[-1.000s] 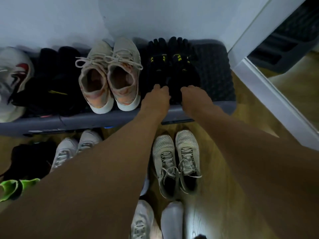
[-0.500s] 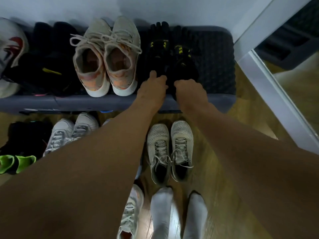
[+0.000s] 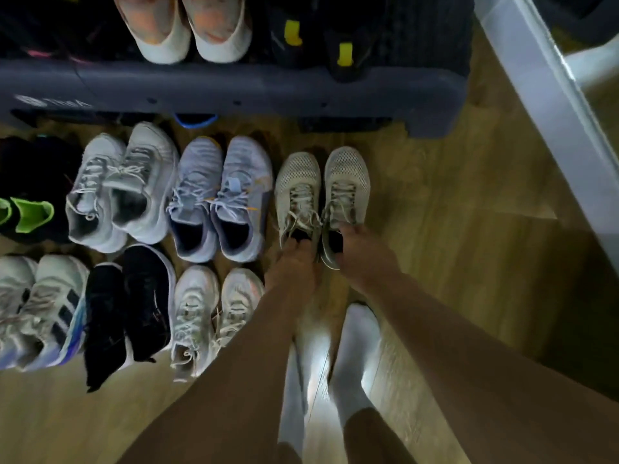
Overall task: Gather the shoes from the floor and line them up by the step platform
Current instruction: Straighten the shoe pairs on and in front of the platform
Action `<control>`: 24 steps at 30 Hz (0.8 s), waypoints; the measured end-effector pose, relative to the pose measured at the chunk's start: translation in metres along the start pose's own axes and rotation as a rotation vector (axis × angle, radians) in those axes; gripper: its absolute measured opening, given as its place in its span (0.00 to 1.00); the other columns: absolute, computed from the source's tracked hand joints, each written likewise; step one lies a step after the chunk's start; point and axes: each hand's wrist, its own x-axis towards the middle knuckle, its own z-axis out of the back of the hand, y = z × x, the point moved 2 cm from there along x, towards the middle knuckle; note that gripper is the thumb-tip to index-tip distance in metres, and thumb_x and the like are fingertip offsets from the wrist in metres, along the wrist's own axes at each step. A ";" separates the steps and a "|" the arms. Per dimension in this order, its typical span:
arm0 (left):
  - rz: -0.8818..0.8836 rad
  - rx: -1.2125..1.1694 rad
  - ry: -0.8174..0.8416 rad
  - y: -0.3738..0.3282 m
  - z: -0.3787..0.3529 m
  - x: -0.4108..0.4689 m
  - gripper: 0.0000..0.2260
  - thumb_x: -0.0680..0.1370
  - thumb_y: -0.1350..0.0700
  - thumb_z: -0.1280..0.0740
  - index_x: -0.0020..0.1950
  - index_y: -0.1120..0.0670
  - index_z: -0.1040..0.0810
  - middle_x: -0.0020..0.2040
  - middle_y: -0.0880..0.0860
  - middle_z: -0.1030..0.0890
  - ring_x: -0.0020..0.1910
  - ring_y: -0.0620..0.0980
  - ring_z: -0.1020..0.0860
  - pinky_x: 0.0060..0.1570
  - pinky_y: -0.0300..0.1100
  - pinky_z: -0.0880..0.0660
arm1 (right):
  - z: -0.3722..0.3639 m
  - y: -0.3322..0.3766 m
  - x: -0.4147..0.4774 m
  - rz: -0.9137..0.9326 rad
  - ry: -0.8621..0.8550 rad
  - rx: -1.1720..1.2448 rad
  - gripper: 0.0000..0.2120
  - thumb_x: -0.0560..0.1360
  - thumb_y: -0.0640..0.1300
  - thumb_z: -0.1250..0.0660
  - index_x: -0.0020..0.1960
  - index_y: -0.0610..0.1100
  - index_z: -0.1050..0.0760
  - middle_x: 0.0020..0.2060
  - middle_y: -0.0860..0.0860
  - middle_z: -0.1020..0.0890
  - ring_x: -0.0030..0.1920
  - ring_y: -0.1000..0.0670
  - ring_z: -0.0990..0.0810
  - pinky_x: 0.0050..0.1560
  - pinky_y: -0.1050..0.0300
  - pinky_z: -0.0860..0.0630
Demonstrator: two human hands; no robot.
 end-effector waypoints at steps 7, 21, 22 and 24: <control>0.007 -0.049 0.033 0.026 -0.057 0.028 0.24 0.79 0.59 0.39 0.74 0.55 0.40 0.73 0.57 0.38 0.68 0.59 0.32 0.65 0.52 0.32 | -0.062 -0.010 0.010 -0.007 0.039 -0.072 0.14 0.78 0.42 0.43 0.62 0.40 0.32 0.58 0.42 0.26 0.58 0.41 0.27 0.55 0.48 0.28; -0.284 -0.049 -0.274 0.061 -0.075 0.070 0.12 0.77 0.58 0.37 0.60 0.57 0.25 0.62 0.57 0.28 0.55 0.59 0.24 0.54 0.52 0.27 | -0.119 -0.010 0.050 -0.048 -0.290 -0.176 0.14 0.79 0.38 0.46 0.63 0.40 0.31 0.60 0.43 0.27 0.61 0.42 0.30 0.58 0.50 0.30; -0.291 -0.044 -0.273 0.058 -0.072 0.072 0.11 0.77 0.59 0.37 0.59 0.57 0.24 0.61 0.58 0.27 0.55 0.59 0.24 0.54 0.53 0.27 | -0.119 -0.010 0.050 -0.049 -0.298 -0.154 0.14 0.79 0.38 0.46 0.63 0.40 0.31 0.60 0.43 0.27 0.61 0.42 0.31 0.58 0.51 0.31; -0.298 -0.030 -0.276 0.056 -0.068 0.071 0.10 0.77 0.60 0.38 0.57 0.58 0.24 0.59 0.58 0.27 0.53 0.60 0.24 0.52 0.53 0.27 | -0.120 -0.012 0.052 -0.046 -0.315 -0.142 0.13 0.79 0.38 0.46 0.62 0.41 0.31 0.60 0.44 0.27 0.61 0.42 0.31 0.57 0.51 0.31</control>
